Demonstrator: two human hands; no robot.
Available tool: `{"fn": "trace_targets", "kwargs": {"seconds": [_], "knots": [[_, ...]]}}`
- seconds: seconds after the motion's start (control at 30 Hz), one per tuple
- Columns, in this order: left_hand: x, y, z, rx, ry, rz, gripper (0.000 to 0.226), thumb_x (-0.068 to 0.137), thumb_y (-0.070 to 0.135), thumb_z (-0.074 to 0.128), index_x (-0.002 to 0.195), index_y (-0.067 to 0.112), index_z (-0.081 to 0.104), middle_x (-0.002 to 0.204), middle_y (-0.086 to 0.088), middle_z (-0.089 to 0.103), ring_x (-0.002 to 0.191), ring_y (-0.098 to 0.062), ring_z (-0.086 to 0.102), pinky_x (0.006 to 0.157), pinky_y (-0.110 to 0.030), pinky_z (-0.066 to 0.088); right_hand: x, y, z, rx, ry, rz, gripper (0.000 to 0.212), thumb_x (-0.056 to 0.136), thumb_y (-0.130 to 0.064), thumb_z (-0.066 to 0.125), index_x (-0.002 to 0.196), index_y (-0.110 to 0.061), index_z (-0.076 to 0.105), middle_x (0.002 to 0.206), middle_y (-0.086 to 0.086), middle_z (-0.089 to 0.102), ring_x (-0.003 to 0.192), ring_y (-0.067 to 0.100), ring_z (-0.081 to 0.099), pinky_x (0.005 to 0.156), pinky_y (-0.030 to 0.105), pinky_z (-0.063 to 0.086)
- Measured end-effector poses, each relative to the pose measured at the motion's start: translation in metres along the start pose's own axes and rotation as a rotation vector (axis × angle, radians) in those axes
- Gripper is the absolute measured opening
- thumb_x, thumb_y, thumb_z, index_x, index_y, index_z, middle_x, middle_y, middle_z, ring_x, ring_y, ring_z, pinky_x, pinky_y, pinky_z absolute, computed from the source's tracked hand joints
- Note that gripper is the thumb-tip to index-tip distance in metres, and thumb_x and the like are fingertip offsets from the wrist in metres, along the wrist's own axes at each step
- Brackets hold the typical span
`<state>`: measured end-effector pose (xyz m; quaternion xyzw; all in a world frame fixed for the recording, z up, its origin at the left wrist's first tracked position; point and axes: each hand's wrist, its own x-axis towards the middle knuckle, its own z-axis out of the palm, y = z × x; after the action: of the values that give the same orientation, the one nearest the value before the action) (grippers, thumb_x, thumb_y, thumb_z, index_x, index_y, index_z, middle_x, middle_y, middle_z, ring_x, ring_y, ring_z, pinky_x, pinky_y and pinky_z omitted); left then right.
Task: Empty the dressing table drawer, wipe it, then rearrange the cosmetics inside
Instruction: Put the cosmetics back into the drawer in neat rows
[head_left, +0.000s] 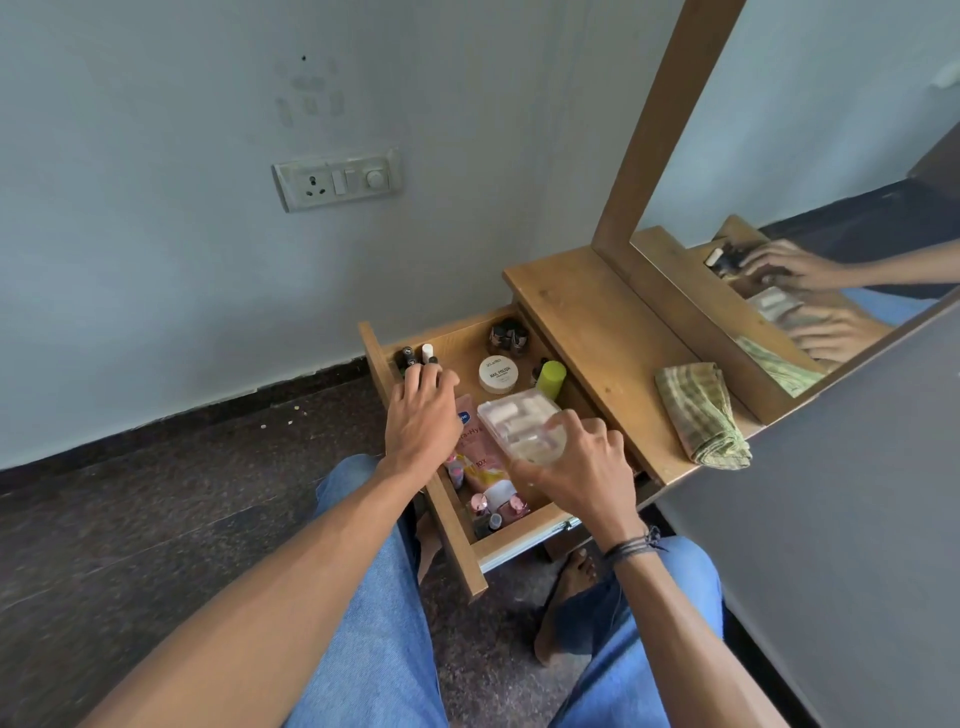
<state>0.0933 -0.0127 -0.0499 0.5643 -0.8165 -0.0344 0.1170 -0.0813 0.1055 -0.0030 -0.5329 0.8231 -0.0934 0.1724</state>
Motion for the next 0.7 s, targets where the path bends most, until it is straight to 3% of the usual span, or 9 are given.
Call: {"fn": "trace_targets", "kwargs": {"seconds": [0.5,0.7], "knots": [[0.002,-0.003,0.004,0.003,0.025,0.006,0.041,0.081,0.019,0.072,0.12,0.018,0.06,0.121,-0.003,0.059,0.116,-0.023,0.048,0.094,-0.037,0.046,0.011,0.023,0.033,-0.151,-0.002,0.065,0.084,0.067,-0.072,0.07,0.134,-0.027,0.045,0.127,0.012,0.059,0.115,0.034,0.056,0.087,0.041,0.051],[0.002,-0.002,0.004,-0.009,0.028,0.009,0.04,0.083,0.02,0.07,0.122,0.017,0.06,0.124,-0.004,0.058,0.119,-0.024,0.047,0.096,-0.038,0.045,0.019,0.022,0.037,-0.256,-0.023,0.056,0.081,0.077,-0.068,0.071,0.136,-0.021,0.04,0.124,0.013,0.059,0.111,0.034,0.061,0.089,0.042,0.049]]}}
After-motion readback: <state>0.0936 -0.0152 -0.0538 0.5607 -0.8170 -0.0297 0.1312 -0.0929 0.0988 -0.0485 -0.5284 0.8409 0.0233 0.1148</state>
